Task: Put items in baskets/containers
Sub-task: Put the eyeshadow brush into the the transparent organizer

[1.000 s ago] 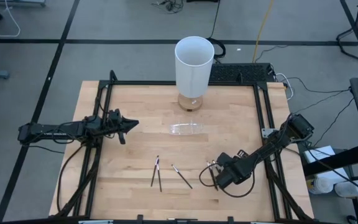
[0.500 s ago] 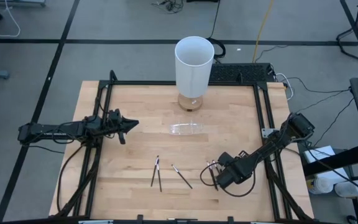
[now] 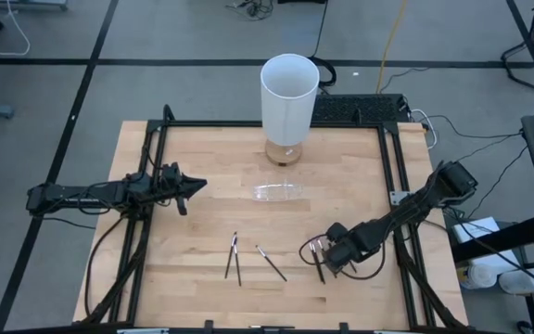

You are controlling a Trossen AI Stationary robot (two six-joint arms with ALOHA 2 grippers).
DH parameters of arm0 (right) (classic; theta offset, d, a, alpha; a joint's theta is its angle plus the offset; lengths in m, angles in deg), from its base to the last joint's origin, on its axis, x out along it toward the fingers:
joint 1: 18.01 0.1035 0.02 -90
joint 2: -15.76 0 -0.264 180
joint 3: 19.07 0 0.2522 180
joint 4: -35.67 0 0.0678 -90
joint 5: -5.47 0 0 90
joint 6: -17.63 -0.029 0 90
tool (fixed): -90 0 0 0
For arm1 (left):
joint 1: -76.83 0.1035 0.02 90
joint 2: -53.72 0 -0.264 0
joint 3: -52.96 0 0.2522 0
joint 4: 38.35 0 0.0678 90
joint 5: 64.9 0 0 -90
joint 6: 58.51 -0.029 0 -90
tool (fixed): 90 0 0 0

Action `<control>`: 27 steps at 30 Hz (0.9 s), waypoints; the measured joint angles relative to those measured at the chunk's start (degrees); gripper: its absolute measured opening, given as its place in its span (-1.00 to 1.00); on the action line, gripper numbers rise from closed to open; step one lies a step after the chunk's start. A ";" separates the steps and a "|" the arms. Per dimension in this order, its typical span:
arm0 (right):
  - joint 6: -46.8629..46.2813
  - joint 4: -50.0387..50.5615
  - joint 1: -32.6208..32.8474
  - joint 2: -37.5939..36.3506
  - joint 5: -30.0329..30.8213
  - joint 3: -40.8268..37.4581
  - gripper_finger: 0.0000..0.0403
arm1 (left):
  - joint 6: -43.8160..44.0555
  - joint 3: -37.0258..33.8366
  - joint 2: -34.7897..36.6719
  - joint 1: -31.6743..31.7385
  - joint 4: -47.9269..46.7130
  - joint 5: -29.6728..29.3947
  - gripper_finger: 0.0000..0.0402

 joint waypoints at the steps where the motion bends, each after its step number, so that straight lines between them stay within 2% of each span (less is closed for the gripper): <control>1: 0.61 -0.37 0.03 -0.45 0.54 -0.13 -0.42 | 0.00 0.00 0.00 0.01 0.05 -0.15 -0.85; 6: 2.35 -1.15 0.08 0.07 2.47 -0.14 -0.53 | 0.27 0.00 0.00 0.00 -0.04 -0.19 -0.85; 15: 2.99 -5.03 0.52 -0.21 3.89 -2.63 -0.95 | 0.33 0.00 0.00 0.00 -0.02 1.17 -0.85; 22: 3.97 -5.38 1.28 -2.20 5.65 -3.12 -0.98 | 0.34 0.00 0.00 0.00 0.03 1.12 -0.85; 27: 3.73 -7.28 2.51 -7.29 10.80 -3.28 -0.99 | 0.37 0.00 0.00 0.00 0.03 1.12 -0.85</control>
